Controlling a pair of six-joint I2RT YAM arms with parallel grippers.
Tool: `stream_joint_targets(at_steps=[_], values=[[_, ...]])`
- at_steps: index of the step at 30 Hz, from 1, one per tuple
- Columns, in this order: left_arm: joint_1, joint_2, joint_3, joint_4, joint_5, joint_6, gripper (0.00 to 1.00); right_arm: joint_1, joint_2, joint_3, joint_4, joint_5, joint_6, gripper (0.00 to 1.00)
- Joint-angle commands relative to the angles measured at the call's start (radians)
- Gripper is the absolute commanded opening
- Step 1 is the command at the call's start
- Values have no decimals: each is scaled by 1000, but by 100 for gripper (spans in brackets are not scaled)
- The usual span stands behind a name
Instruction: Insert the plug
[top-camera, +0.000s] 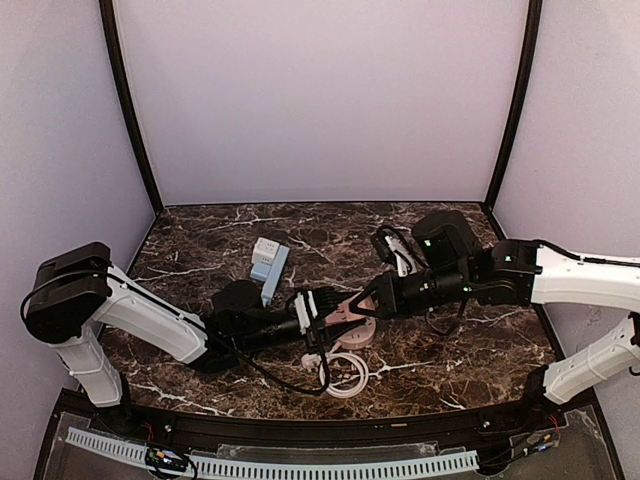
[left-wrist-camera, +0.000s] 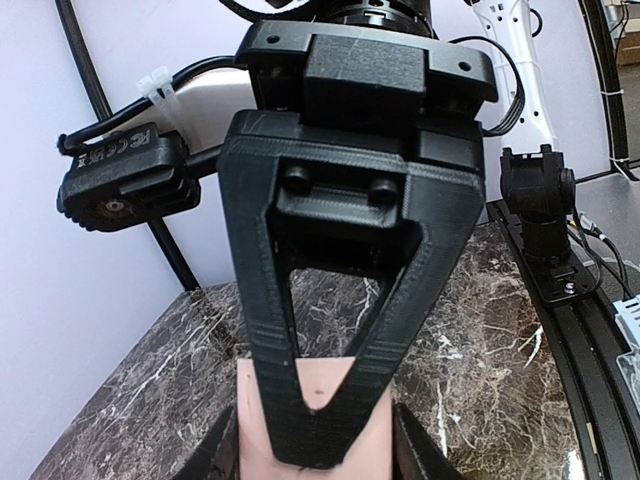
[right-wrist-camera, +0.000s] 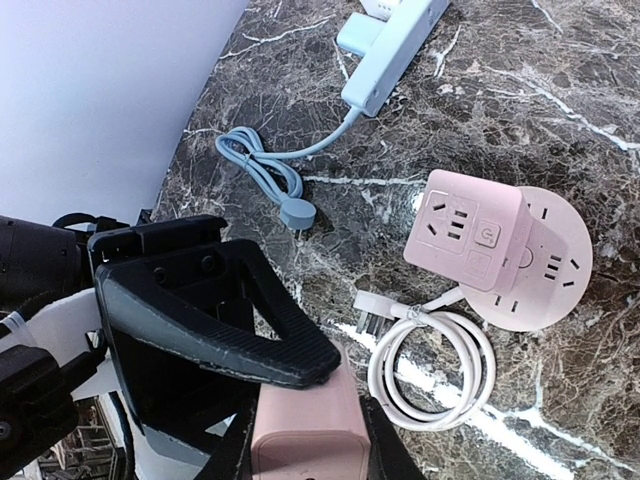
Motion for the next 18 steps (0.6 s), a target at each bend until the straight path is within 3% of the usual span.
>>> stream_joint_targets(at_steps=[1, 2, 4, 8, 10, 18], values=[[-2, -20, -8, 11, 35, -16, 32, 3, 16, 16, 16, -18, -49, 0], [-2, -29, -11, 3, 32, -19, 53, 1, 18, 19, 2, -8, -52, 0], [-2, -40, -28, 0, 16, -28, 72, -6, 22, 32, -33, 20, -56, 0], [-2, -72, -82, 16, -26, -37, 90, -17, 43, 66, -135, 90, -61, 0], [-3, -90, -105, -1, -46, -41, 98, -27, 54, 79, -182, 125, -60, 0], [-2, -163, -208, -45, -168, -82, 99, -78, 134, 112, -278, 210, -66, 0]])
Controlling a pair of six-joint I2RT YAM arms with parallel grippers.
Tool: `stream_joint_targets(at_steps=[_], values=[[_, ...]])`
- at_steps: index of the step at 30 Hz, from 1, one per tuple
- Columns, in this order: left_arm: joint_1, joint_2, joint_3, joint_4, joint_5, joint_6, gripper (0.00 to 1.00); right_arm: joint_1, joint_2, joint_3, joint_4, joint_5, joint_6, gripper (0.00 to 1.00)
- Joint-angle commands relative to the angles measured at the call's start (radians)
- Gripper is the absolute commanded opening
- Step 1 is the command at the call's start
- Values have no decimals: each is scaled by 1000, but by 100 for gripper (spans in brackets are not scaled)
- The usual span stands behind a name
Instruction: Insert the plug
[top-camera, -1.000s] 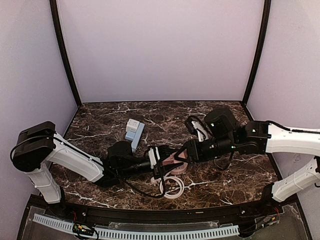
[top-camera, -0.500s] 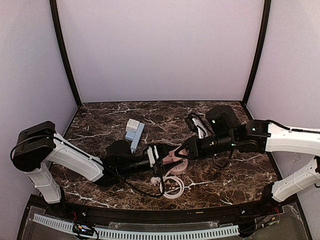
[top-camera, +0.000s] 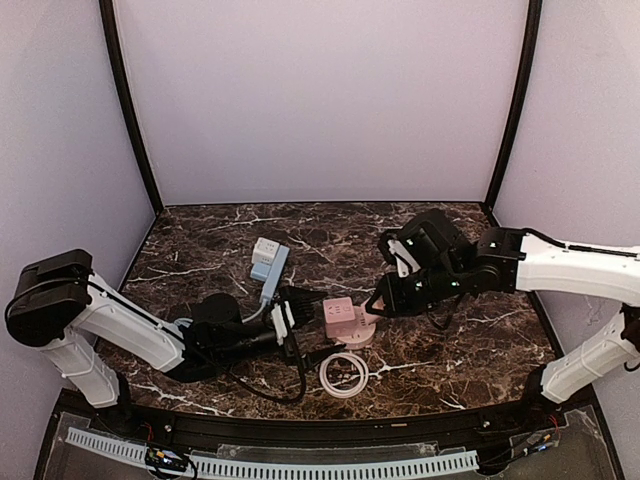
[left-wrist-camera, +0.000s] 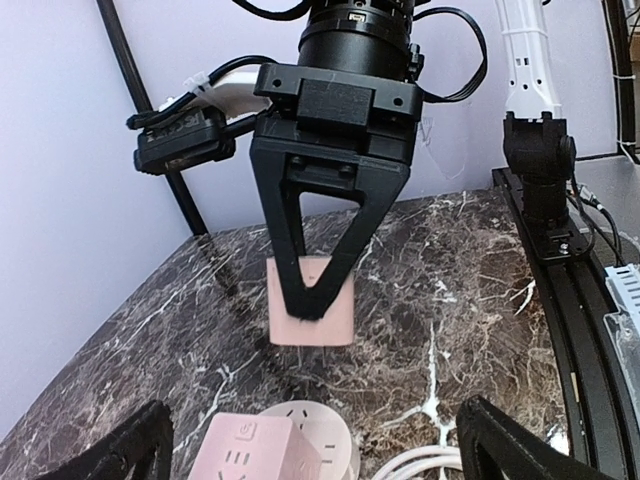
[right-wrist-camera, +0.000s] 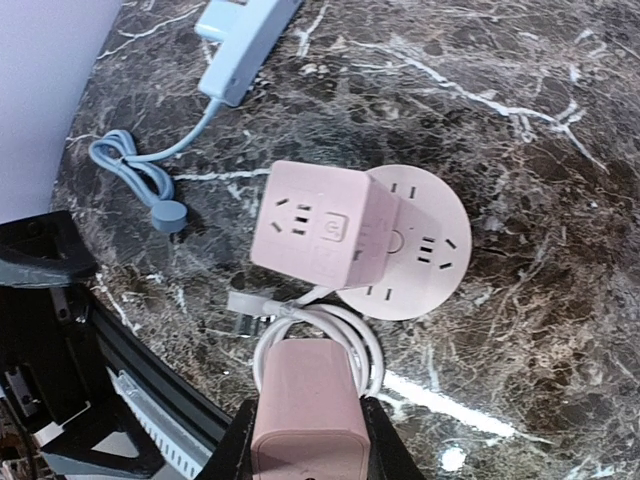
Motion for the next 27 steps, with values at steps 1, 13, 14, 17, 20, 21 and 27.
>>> stream_joint_targets(at_steps=[1, 13, 14, 17, 20, 21, 27], values=[[-2, -64, -55, -52, -118, -41, 99, -35, 67, 36, -63, 69, -17, 0], [-1, -183, -140, -159, -302, -101, 99, -95, 327, 149, -54, 68, -69, 0], [-1, -186, -150, -157, -311, -104, 99, -98, 341, 157, -51, 66, -72, 0], [-2, -201, -165, -157, -324, -107, 99, -107, 378, 176, -45, 57, -76, 0], [-1, -207, -177, -156, -326, -110, 99, -111, 410, 190, -43, 47, -73, 0], [-1, -209, -179, -155, -324, -113, 99, -113, 417, 193, -44, 46, -69, 0], [-1, -212, -179, -164, -318, -102, 98, -113, 424, 174, -49, 41, -38, 0]])
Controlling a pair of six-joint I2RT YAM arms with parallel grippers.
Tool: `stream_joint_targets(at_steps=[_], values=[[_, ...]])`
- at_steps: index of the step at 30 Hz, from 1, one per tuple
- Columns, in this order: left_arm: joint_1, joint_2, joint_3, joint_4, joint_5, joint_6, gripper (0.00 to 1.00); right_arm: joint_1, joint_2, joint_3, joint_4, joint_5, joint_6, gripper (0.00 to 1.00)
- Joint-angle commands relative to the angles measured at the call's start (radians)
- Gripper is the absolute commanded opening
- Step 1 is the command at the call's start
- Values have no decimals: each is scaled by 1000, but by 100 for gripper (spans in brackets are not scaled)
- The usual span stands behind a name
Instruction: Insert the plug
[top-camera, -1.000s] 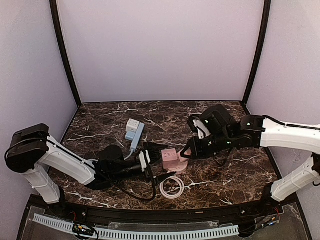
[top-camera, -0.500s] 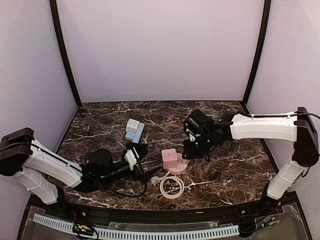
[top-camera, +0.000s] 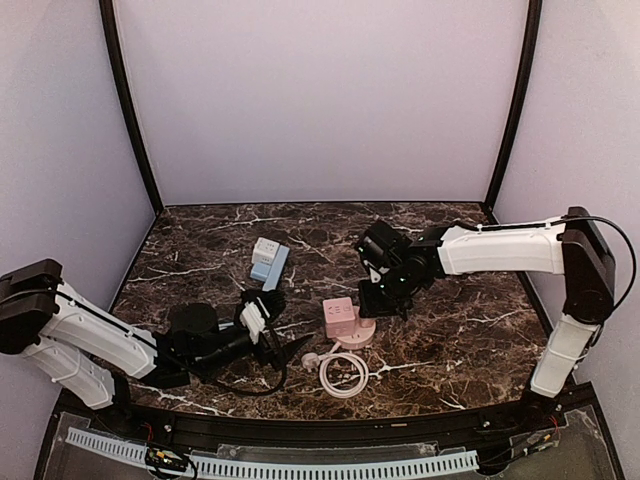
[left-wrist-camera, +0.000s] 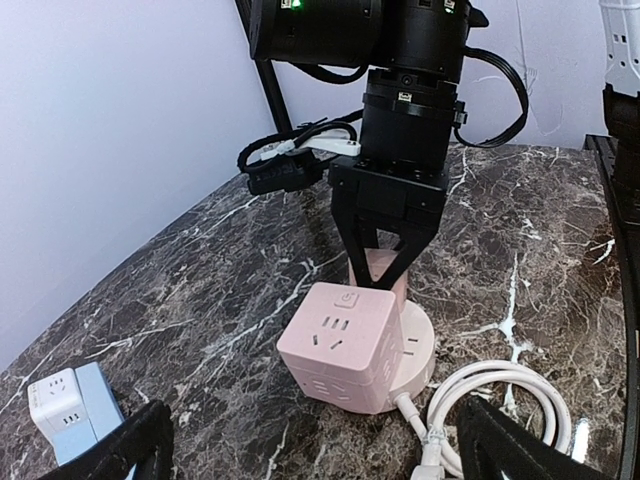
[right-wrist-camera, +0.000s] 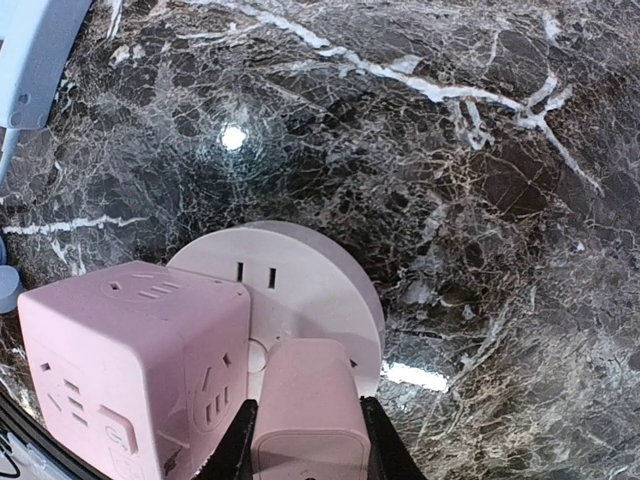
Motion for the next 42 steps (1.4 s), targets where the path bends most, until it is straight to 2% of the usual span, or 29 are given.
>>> stream_joint_targets(at_steps=[1, 6, 21, 29, 42], values=[[0, -30, -14, -35, -16, -2, 98, -5, 7, -3, 7, -8, 27, 0], [-1, -35, -16, -47, -29, 0, 98, -4, 30, -9, -9, 38, 54, 0], [-1, -91, -32, -90, -46, 10, 98, 50, 207, 133, -164, 169, 84, 0], [0, -104, -37, -97, -37, 8, 97, 62, 302, 188, -202, 179, 74, 0], [0, -93, -34, -97, -35, 9, 97, 68, 393, 177, -172, 174, 90, 0]])
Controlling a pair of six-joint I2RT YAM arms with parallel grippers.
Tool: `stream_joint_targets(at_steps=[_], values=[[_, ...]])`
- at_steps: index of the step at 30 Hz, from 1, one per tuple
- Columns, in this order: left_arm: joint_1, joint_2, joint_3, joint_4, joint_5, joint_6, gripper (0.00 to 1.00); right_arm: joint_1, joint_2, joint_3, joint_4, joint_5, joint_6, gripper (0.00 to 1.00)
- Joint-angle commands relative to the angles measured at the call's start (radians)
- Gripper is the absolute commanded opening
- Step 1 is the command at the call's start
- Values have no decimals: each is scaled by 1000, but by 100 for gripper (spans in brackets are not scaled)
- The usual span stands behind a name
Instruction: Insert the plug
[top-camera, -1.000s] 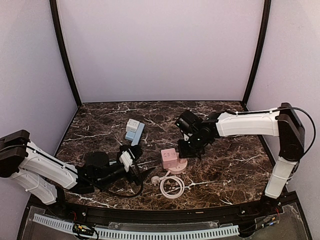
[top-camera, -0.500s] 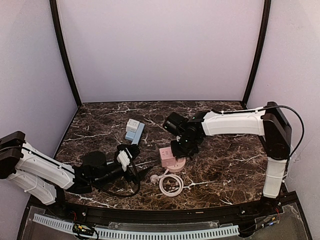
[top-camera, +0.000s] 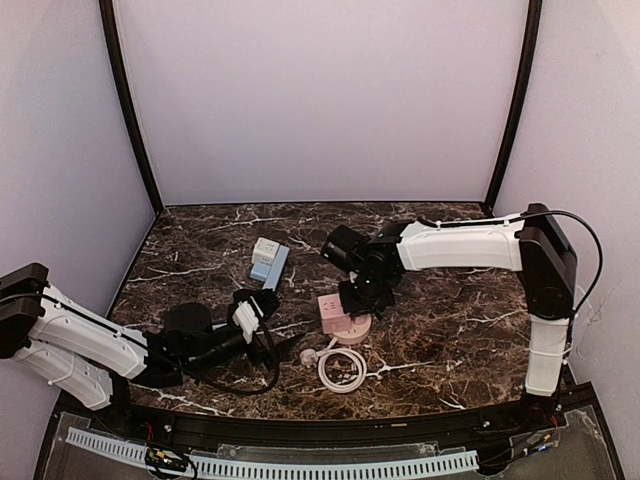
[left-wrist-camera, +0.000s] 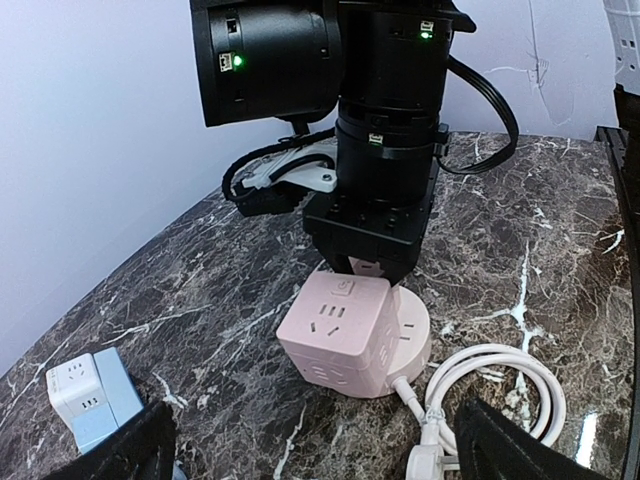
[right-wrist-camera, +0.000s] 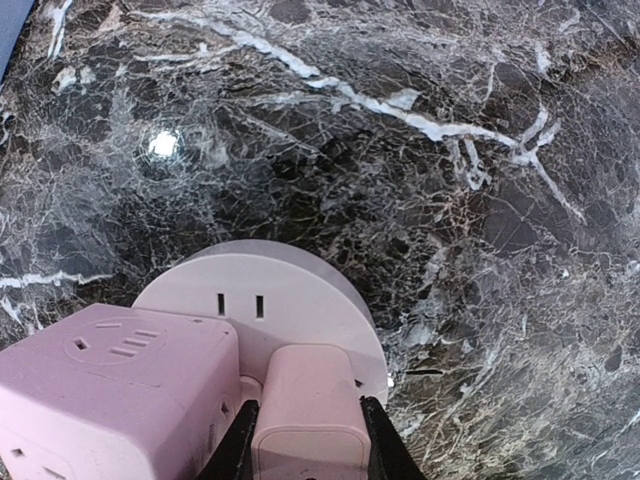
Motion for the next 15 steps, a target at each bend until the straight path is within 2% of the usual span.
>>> stream_joint_targets(at_steps=[1, 4, 10, 15], values=[[0, -6, -11, -11, 4, 4, 97, 2, 155, -83, 19, 6, 26, 0], [0, 4, -4, -11, 12, 2, 97, 2, 116, -92, 14, 18, 23, 3], [0, 28, 14, -9, 34, -10, 96, 3, 21, -80, 15, 17, -6, 23], [-1, 41, 38, -32, 40, -19, 96, 3, -45, -51, 16, 18, -38, 29]])
